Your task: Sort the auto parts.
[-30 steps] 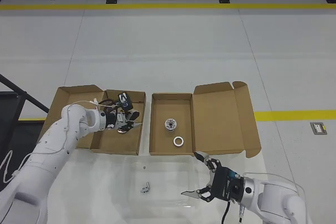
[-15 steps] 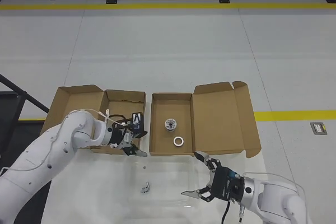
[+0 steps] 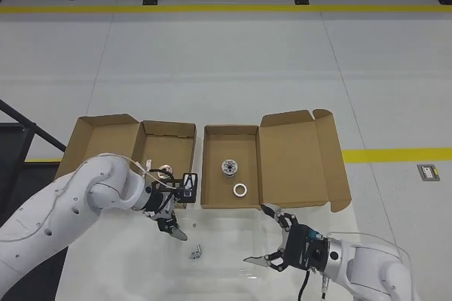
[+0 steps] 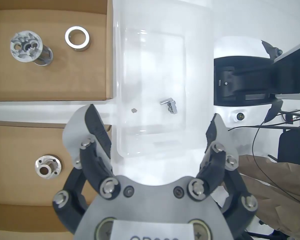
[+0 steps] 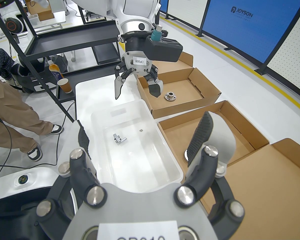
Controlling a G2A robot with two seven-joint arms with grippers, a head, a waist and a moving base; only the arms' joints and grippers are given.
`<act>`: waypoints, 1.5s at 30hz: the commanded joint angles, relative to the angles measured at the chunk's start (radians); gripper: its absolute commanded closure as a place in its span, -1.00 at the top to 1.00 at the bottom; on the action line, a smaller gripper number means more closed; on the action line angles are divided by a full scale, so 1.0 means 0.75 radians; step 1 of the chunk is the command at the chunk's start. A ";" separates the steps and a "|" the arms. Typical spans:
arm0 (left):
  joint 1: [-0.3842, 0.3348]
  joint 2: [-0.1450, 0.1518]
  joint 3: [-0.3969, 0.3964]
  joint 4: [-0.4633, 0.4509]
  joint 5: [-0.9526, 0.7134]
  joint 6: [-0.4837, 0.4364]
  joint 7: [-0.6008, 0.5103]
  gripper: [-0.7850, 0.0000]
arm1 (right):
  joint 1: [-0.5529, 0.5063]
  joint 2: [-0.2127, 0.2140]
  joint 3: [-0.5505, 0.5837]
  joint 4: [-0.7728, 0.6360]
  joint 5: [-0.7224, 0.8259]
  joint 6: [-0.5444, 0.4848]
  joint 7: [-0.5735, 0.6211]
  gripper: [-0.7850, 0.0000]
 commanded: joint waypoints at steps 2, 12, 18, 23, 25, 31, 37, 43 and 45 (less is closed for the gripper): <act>0.000 0.000 0.000 0.000 0.000 0.000 -0.001 1.00 | 0.000 0.000 0.000 0.000 0.000 0.000 0.000 1.00; -0.008 -0.091 0.157 -0.201 0.371 0.000 -0.107 1.00 | 0.000 0.000 0.000 0.000 0.000 0.000 0.000 1.00; 0.073 -0.175 0.157 -0.194 0.596 0.000 -0.107 0.90 | 0.000 0.000 0.000 0.000 0.000 0.000 0.000 1.00; 0.136 -0.241 0.157 -0.139 0.795 0.000 -0.107 0.48 | 0.000 0.000 0.000 0.000 0.000 0.000 0.000 1.00; 0.157 -0.267 0.157 -0.098 0.882 0.000 -0.107 0.43 | 0.000 0.000 0.000 0.000 0.000 0.000 0.000 1.00; 0.191 -0.339 0.157 -0.041 1.053 0.000 -0.107 0.33 | 0.000 0.000 0.000 0.000 0.000 0.000 0.000 1.00; 0.211 -0.391 0.157 -0.014 1.143 0.000 -0.107 0.25 | 0.000 0.000 0.000 0.000 0.000 0.000 0.000 1.00; 0.236 -0.420 0.157 -0.016 1.158 0.000 -0.107 0.08 | 0.000 0.000 0.000 0.000 0.000 0.000 0.000 1.00; 0.245 -0.426 0.157 -0.006 1.169 0.000 -0.107 0.00 | 0.000 0.000 0.000 0.000 0.000 0.000 0.000 1.00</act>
